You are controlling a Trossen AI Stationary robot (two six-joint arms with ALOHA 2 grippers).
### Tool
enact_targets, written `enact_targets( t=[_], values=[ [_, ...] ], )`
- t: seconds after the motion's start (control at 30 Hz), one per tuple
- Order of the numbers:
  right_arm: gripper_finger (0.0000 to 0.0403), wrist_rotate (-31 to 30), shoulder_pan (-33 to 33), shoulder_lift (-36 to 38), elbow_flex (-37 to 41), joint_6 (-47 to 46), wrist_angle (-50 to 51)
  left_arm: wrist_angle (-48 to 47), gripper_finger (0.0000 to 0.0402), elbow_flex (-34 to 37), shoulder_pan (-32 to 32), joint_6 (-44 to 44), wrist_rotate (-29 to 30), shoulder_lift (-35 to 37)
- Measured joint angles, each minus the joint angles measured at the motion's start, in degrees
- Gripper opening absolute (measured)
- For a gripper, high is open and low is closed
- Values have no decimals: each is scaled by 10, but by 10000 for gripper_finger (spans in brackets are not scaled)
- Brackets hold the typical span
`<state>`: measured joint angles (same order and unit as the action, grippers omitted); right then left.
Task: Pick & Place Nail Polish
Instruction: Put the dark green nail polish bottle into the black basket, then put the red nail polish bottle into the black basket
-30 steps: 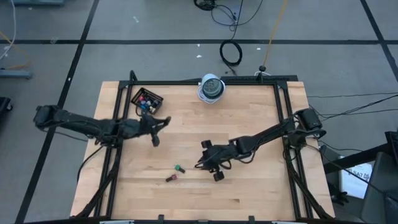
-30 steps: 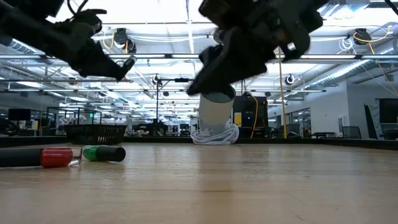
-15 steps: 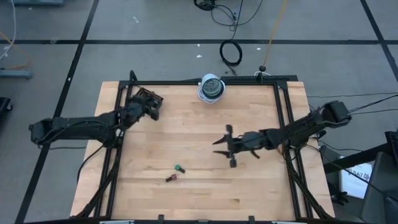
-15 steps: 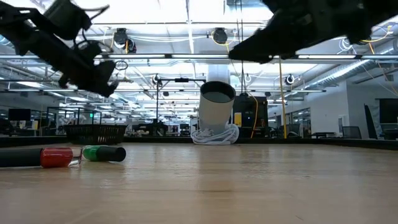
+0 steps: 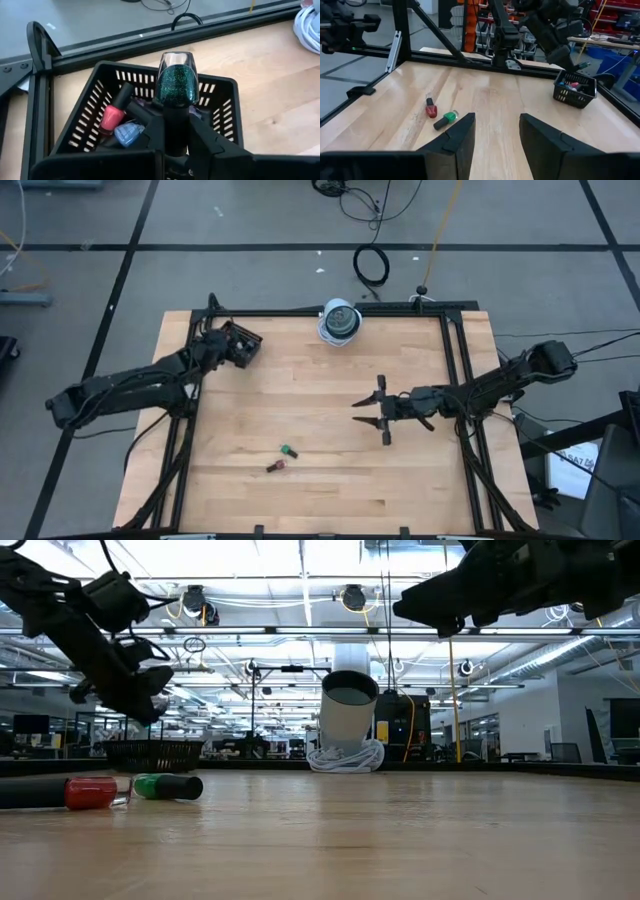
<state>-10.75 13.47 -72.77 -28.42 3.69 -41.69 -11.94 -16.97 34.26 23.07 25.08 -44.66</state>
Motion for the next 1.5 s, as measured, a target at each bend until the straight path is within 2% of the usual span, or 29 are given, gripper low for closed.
enact_targets(
  t=[0.23, 0.37, 0.8, 0.9, 1.03, 1.2, 1.33, 1.5],
  values=[
    [146, 0, 0, 0, 0, 0, -1, -4, 37, 0, 32, 0, -31, 0],
    [146, 0, 0, 0, 0, 0, 2, -6, 53, 0, 40, 0, -52, 0],
    [146, 0, 0, 0, 0, 0, 8, -6, 84, 0, 41, 17, -54, 0],
    [146, 0, 0, 0, 0, 0, 8, -6, 108, 0, 40, 31, -53, 0],
    [146, 0, 0, 0, 0, 0, 9, -6, 161, 0, 41, 52, -51, 0],
    [146, 0, 0, 0, 0, 0, 17, -4, 220, 0, 41, 24, -51, 0],
    [146, 0, 0, 0, 0, 0, 16, -2, 245, 0, 41, -18, -57, 0],
    [146, 0, 0, 0, 0, 0, 12, 12, 254, 0, 36, -29, -84, 1]
  ],
)
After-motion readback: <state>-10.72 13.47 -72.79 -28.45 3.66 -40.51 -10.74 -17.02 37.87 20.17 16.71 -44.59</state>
